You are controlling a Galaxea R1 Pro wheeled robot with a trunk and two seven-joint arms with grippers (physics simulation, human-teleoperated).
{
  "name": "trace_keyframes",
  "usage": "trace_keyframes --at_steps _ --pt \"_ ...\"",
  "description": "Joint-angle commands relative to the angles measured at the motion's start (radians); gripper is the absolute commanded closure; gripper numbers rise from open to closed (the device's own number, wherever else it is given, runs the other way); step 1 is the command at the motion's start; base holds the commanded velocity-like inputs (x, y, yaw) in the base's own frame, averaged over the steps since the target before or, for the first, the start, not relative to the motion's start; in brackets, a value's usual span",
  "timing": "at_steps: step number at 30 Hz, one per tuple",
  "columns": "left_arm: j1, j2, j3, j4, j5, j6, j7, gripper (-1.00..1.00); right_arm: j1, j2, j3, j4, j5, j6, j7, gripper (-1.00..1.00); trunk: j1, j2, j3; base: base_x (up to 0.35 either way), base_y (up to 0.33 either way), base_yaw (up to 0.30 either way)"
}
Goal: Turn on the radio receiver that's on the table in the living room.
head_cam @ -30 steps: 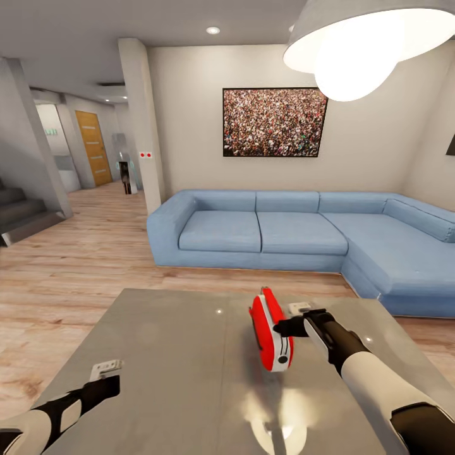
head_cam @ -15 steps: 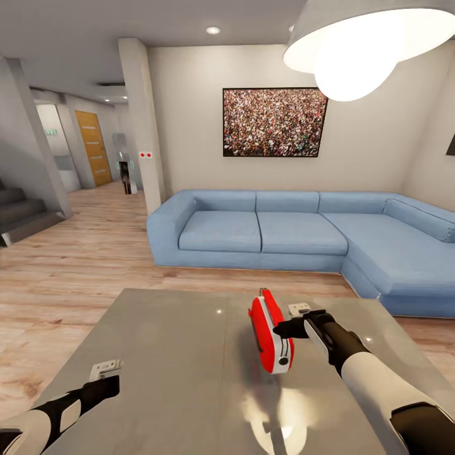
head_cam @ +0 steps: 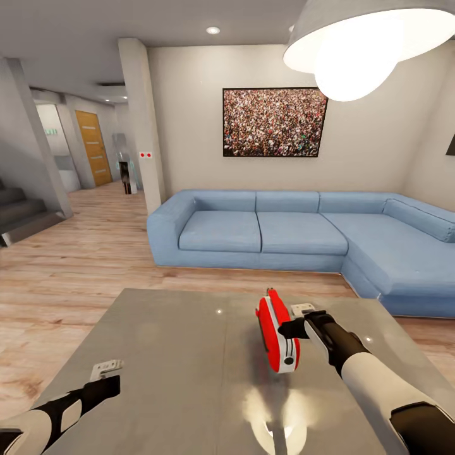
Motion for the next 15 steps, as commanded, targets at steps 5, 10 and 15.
trace_keyframes --at_steps 5,10,15 --pt "0.0 0.001 0.0 0.0 0.0 0.0 0.0 1.0 0.0 0.0 0.0 0.0 -0.003 -0.001 0.002 1.0 0.0 0.0 0.0 0.0 0.0 0.0" --pt "0.0 -0.001 0.0 0.0 0.0 0.0 0.0 1.0 0.0 0.0 0.0 0.0 -0.004 0.0 0.009 1.0 0.008 -0.014 -0.006 0.0 0.0 0.0" --pt "0.0 -0.003 0.0 0.0 0.0 0.0 0.0 1.0 0.0 0.0 0.0 0.001 -0.005 0.001 0.012 1.0 0.027 -0.049 -0.022 0.0 0.0 0.0"
